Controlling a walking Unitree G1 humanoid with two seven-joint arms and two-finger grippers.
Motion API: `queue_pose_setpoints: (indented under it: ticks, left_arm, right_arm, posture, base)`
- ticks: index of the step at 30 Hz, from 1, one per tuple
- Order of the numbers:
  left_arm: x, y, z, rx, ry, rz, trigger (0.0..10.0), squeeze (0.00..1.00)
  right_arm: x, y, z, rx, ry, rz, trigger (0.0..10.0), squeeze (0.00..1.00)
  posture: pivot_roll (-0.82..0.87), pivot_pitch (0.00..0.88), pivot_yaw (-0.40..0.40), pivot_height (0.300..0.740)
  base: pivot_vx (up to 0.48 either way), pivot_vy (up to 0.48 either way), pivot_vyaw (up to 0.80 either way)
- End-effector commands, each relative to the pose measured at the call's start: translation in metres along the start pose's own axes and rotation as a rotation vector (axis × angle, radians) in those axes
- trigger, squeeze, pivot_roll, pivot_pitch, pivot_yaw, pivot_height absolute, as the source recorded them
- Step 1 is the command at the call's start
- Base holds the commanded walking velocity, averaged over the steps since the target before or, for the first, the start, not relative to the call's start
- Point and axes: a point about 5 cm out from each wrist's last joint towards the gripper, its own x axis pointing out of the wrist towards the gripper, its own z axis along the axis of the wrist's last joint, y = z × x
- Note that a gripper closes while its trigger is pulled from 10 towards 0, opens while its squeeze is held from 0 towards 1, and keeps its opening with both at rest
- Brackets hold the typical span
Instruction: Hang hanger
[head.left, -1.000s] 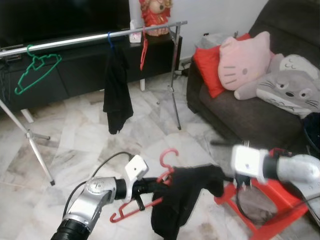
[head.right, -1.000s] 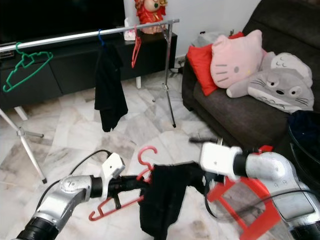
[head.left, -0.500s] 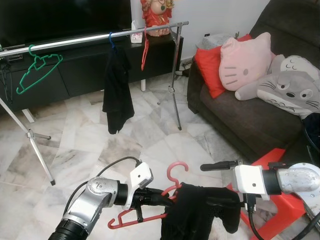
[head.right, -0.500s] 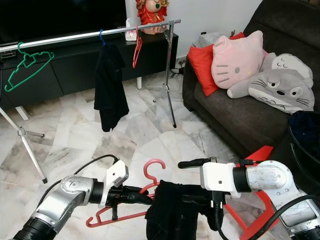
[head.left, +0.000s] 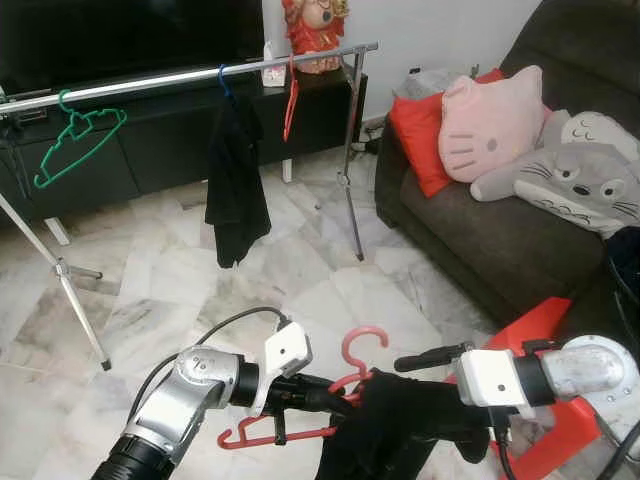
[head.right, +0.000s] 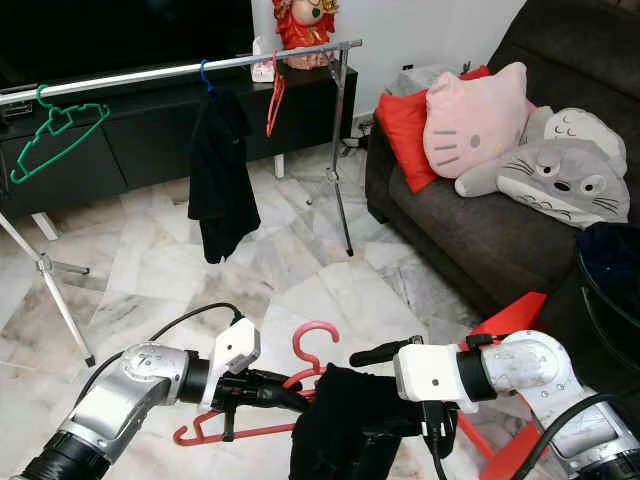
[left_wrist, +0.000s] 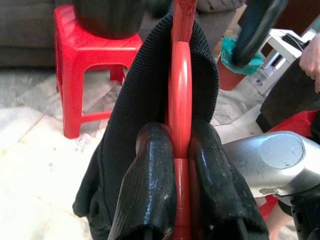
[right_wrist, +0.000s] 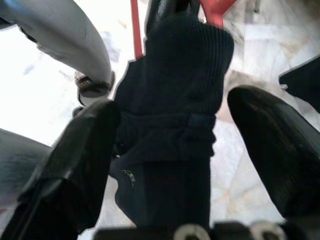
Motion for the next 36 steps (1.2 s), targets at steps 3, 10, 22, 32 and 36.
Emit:
queue_pose_setpoints:
  ticks: [3, 10, 22, 32, 36]
  left_arm:
    - [0.001, -0.001, 0.016, 0.059, -0.029, -0.032, 10.0, 0.0]
    - [0.002, -0.003, 0.018, 0.071, -0.026, -0.041, 10.0, 0.0]
    - [0.005, -0.005, 0.024, 0.112, -0.033, -0.049, 10.0, 0.0]
    - [0.007, -0.007, 0.027, 0.131, -0.037, -0.055, 10.0, 0.0]
    - [0.008, -0.009, 0.028, 0.134, -0.044, -0.059, 10.0, 0.0]
  right_arm:
    - [0.001, -0.01, -0.005, -0.044, 0.053, -0.056, 10.0, 0.0]
    - [0.004, -0.008, -0.007, -0.019, 0.045, -0.033, 10.0, 0.0]
    - [0.012, 0.004, -0.005, 0.03, -0.018, 0.058, 10.0, 0.0]
    - [0.015, 0.003, -0.008, 0.042, -0.015, 0.056, 0.0, 0.0]
    - [0.017, 0.003, -0.008, 0.056, -0.025, 0.057, 0.0, 0.0]
  posture:
    - [-0.16, 0.0, -0.057, 0.74]
    - [-0.16, 0.0, -0.057, 0.74]
    - [-0.16, 0.0, -0.064, 0.74]
    - [-0.15, 0.0, -0.065, 0.74]
    - [-0.15, 0.0, -0.065, 0.74]
  base:
    - [0.0, 0.0, 0.0]
    - [0.0, 0.0, 0.0]
    - [0.0, 0.0, 0.0]
    - [0.0, 0.0, 0.0]
    - [0.0, 0.0, 0.0]
